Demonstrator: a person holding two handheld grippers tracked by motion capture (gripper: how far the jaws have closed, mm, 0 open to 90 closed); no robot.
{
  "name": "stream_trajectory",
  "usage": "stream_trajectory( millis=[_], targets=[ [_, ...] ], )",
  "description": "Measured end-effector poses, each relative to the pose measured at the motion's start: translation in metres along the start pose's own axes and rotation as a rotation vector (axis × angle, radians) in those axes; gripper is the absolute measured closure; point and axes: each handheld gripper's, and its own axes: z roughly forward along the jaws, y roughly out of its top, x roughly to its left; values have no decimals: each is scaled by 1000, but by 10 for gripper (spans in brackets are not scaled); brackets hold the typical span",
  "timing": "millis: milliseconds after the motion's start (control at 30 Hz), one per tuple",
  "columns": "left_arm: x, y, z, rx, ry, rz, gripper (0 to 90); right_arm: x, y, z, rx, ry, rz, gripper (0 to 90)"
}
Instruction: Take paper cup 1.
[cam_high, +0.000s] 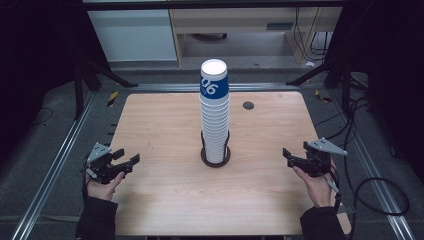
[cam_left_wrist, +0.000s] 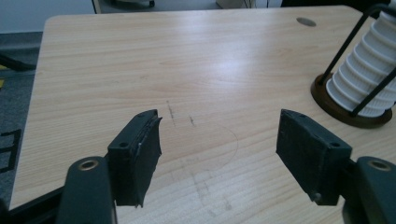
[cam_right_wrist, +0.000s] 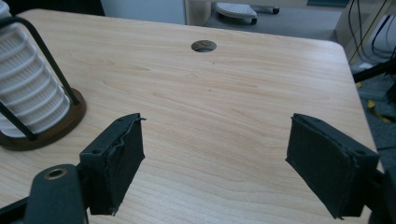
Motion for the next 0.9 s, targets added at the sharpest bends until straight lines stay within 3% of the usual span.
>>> stream_trajectory(
  millis=[333,533,900],
  targets=[
    [-9,0,9,16,-10,45,295,12,19,-13,-65,60,-45,184],
    [-16,-2,20,33,-6,106,316,27,33,-19,-65,109,-82,162],
    [-24,-2,28,63,-29,118,324,42,57,-27,-109,164,-87,154]
  ],
)
